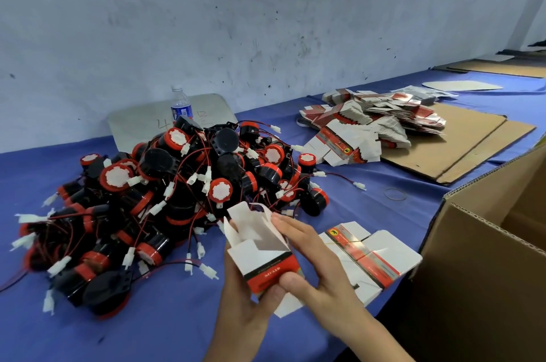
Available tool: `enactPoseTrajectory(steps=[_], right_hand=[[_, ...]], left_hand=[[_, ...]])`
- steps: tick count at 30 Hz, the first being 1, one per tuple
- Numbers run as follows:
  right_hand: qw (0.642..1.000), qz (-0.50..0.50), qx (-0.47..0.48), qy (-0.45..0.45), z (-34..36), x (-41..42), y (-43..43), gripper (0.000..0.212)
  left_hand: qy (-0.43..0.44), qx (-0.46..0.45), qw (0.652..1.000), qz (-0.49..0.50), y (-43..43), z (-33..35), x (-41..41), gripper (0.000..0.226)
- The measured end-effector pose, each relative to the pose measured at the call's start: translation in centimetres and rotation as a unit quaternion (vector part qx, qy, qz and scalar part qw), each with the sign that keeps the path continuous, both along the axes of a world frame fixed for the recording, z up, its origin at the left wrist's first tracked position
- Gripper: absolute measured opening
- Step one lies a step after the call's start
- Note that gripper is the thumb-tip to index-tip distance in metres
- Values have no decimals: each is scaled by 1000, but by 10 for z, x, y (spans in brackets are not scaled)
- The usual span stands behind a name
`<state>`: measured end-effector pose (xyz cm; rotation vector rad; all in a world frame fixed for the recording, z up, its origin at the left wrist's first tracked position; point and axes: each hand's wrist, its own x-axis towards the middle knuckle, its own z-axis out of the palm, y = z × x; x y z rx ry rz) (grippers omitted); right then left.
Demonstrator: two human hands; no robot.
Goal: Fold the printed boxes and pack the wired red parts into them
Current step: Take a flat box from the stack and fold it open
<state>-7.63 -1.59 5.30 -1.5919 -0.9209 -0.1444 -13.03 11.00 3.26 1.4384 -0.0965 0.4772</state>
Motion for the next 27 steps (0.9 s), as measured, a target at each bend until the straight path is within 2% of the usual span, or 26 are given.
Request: enactPoseTrajectory(steps=[3, 6, 10, 13, 17, 20, 22, 24, 25, 26, 27], right_hand=[[1000, -4, -20, -2, 3, 4, -2, 52], [1000, 3, -14, 24, 10, 6, -3, 46], [997, -21, -52, -47, 12, 6, -2, 31], [998, -43, -32, -35, 13, 6, -1, 11], [997, -48, 18, 50, 13, 2, 0, 20], [996, -40, 4, 82, 11, -2, 2, 26], [994, -17, 31, 107, 12, -5, 1, 17], [989, 5, 41, 139, 16, -5, 0, 43], [990, 5, 30, 135, 16, -5, 0, 52], [993, -8, 19, 115, 17, -5, 1, 53], [996, -26, 8, 83, 18, -5, 2, 44]], left_hand=[[7, -4, 1000, -8, 4, -4, -1, 108], [40, -34, 998, -32, 5, -13, 1, 116], [37, 3, 999, -13, 6, -16, 5, 106], [39, 12, 999, -12, 10, -17, 7, 118], [37, 59, 998, 11, 8, -17, 8, 113], [26, 87, 996, 3, 7, -19, 7, 106], [24, 106, 994, 9, 6, -19, 6, 105], [13, 121, 992, 15, 5, -20, 5, 108], [8, 130, 991, 19, 4, -20, 4, 107], [2, 140, 990, 24, 4, -20, 4, 106], [-4, 148, 988, 31, 4, -20, 4, 106]])
